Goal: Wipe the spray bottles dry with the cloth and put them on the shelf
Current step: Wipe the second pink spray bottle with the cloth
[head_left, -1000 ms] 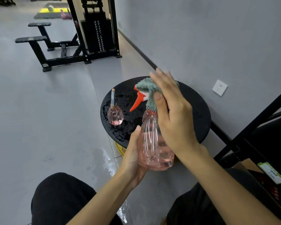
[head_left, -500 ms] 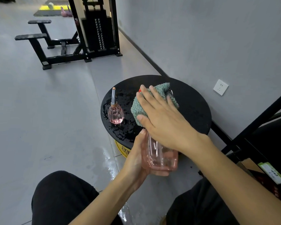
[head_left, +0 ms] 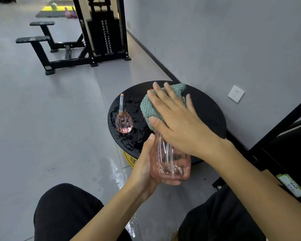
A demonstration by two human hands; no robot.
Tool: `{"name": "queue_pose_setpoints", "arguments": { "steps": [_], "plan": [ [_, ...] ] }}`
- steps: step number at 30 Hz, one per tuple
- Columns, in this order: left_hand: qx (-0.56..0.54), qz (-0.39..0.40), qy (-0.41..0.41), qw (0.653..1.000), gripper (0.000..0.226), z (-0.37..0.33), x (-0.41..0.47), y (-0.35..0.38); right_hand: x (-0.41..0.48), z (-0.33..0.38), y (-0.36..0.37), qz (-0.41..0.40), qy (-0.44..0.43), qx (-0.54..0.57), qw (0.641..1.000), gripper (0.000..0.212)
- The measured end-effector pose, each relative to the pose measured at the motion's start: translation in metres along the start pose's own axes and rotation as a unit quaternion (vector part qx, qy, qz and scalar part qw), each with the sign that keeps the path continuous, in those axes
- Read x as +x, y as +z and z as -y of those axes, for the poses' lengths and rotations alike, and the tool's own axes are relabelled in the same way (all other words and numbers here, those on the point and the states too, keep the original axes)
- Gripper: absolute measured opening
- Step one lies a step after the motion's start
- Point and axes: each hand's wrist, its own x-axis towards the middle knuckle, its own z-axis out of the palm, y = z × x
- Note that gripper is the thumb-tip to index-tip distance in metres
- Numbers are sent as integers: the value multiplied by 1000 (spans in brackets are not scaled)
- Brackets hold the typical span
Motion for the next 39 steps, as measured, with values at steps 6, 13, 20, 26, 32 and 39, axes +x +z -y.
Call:
{"name": "queue_pose_setpoints", "arguments": {
  "steps": [6, 13, 20, 26, 32, 39],
  "plan": [
    [21, 3, 27, 999, 47, -2, -1, 2, -7, 4, 1, 12, -4, -23, 1000, 61],
    [25, 34, 0, 999, 64, 8, -1, 0, 7, -10, -4, 29, 37, -2, 999, 67],
    [37, 3, 36, 999, 35, -1, -3, 3, -16, 2, 0, 78, -39, -23, 996, 60],
    [28, 18, -1, 999, 61, 5, -1, 4, 4, -10, -4, 49, 16, -11, 999, 67],
    [45, 11, 19, 999, 44, 1, -5, 0, -17, -2, 1, 103, -40, -20, 994, 66],
    [33, 47, -3, 998, 67, 7, -2, 3, 3, -11, -8, 74, 22, -8, 997, 76]
  ]
}}
